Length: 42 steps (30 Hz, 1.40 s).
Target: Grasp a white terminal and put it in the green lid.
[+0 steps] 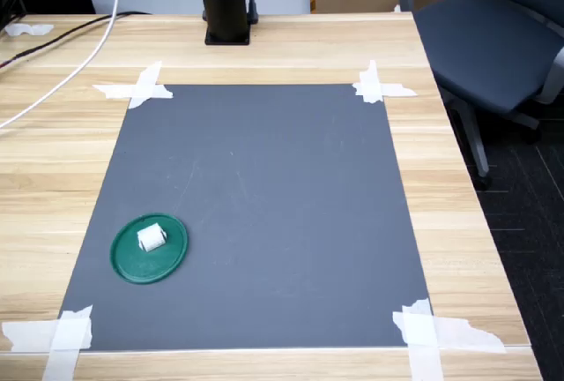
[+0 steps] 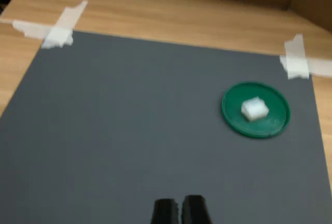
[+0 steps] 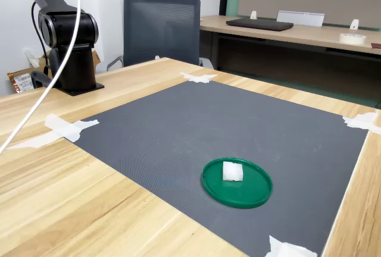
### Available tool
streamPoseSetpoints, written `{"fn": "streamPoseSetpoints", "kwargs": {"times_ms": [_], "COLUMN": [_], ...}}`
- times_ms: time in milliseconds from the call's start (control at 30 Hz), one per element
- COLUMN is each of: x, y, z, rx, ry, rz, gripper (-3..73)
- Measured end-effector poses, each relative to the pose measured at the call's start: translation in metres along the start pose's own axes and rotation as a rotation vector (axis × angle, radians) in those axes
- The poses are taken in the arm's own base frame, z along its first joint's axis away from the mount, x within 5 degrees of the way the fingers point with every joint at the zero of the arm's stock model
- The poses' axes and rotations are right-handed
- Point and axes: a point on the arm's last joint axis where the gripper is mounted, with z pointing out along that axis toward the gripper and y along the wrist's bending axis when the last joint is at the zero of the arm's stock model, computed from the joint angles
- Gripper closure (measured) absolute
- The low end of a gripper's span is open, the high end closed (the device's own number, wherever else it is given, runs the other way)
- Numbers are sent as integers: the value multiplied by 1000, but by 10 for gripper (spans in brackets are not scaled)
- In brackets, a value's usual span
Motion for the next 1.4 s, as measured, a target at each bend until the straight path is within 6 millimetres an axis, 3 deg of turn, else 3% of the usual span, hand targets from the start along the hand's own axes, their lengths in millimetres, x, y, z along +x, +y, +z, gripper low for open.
{"fn": "streamPoseSetpoints", "kwargs": {"times_ms": [333,467,1133,1400], "x": [63,79,115,117], "y": [13,15,16,16], "z": [-6,-7,10,11], "rx": [23,49,48,51], "ry": [-14,-58,22,22], "rz": [-19,-30,1,4], "gripper": [723,723,724,724]}}
